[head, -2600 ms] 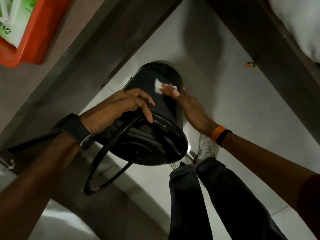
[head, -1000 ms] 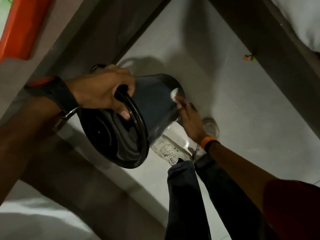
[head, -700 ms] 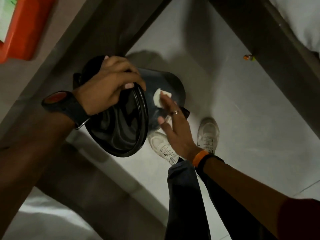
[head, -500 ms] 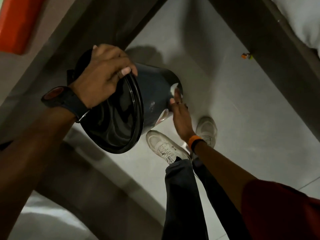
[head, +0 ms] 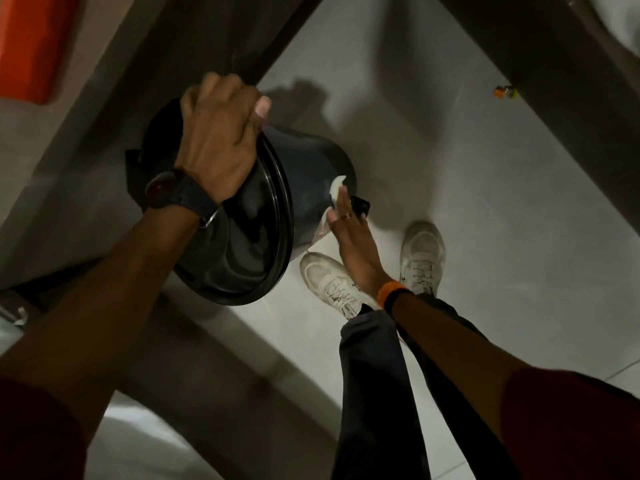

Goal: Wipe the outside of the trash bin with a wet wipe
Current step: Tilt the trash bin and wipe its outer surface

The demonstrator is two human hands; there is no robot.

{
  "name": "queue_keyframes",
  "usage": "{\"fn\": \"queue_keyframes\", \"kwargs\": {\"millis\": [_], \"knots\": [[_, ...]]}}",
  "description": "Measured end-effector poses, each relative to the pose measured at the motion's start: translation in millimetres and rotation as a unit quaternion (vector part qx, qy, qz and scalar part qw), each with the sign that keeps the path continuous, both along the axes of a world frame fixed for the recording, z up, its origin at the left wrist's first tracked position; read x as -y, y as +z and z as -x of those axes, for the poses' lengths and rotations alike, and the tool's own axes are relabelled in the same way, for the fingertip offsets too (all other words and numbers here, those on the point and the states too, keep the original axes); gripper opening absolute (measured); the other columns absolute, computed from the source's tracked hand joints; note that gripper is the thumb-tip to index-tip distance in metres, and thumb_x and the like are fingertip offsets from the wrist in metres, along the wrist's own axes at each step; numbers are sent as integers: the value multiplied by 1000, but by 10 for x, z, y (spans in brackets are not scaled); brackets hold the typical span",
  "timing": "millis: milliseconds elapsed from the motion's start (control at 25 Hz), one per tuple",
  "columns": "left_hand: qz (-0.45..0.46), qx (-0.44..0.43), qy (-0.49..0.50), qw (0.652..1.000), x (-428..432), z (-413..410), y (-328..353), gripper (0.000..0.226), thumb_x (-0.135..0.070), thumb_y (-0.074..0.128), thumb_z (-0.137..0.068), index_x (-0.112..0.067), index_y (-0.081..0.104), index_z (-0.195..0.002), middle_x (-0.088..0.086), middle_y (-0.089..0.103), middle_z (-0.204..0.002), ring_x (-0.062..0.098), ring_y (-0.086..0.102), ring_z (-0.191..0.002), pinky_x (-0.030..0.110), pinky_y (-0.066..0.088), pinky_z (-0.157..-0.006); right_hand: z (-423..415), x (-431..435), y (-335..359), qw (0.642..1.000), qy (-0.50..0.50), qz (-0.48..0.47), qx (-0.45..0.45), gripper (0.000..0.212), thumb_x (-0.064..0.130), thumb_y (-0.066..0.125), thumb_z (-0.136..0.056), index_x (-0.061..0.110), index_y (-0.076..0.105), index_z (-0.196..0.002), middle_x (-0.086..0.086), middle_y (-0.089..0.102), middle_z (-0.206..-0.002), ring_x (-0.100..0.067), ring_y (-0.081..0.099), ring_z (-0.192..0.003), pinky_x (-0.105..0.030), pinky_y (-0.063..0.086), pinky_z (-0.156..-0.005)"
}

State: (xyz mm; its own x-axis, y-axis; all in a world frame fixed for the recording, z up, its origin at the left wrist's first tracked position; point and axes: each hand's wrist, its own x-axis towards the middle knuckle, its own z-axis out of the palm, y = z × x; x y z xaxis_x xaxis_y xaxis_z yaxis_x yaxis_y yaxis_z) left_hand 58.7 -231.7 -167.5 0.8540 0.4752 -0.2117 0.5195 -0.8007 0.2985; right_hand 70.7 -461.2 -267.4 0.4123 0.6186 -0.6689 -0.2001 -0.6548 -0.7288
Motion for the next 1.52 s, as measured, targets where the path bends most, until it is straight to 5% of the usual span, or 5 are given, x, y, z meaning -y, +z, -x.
{"fn": "queue_keyframes", "kwargs": {"millis": [280, 440, 680, 840, 1520], "knots": [[-8, 17, 51, 999, -226, -158, -78, 46, -30, 27, -105, -2, 57, -86, 24, 58, -94, 36, 52, -98, 45, 37, -89, 211, 24, 82, 934, 139, -222, 241, 68, 52, 29, -107, 20, 9, -164, -6, 7, -175, -24, 7, -164, -53, 6, -132], [-13, 35, 52, 998, -105, -211, -136, 45, -30, 29, -105, -2, 58, -85, 24, 59, -94, 36, 53, -99, 45, 37, -91, -325, -294, -67, 998, -17, -10, 55, 63, 45, 28, -107, 24, 14, -164, 1, 17, -174, -19, 14, -162, -56, 9, -131], [-11, 50, 77, 996, -168, -225, -164, 47, -32, 29, -104, 1, 58, -86, 26, 59, -95, 35, 53, -100, 42, 37, -89, 5, -150, 220, 966, 31, -207, 153, 56, 40, 27, -109, 19, 26, -161, 2, 23, -172, -17, 18, -162, -49, 8, -132], [-14, 60, 85, 994, -149, -325, -179, 46, -31, 30, -104, 0, 58, -84, 24, 58, -90, 34, 53, -99, 42, 37, -87, -244, -112, 64, 996, -91, -16, 4, 50, 37, 29, -111, 25, 32, -160, 1, 37, -167, -18, 32, -157, -47, 19, -131], [69, 30, -40, 996, 100, -347, -75, 65, -43, 38, -102, -6, 40, -49, 23, 51, -52, 33, 51, -52, 40, 36, -59, -232, -119, -4, 993, -61, -94, 27, 52, 33, 34, -112, 28, 24, -162, 7, 23, -172, -12, 19, -161, -47, 19, -132]]}}
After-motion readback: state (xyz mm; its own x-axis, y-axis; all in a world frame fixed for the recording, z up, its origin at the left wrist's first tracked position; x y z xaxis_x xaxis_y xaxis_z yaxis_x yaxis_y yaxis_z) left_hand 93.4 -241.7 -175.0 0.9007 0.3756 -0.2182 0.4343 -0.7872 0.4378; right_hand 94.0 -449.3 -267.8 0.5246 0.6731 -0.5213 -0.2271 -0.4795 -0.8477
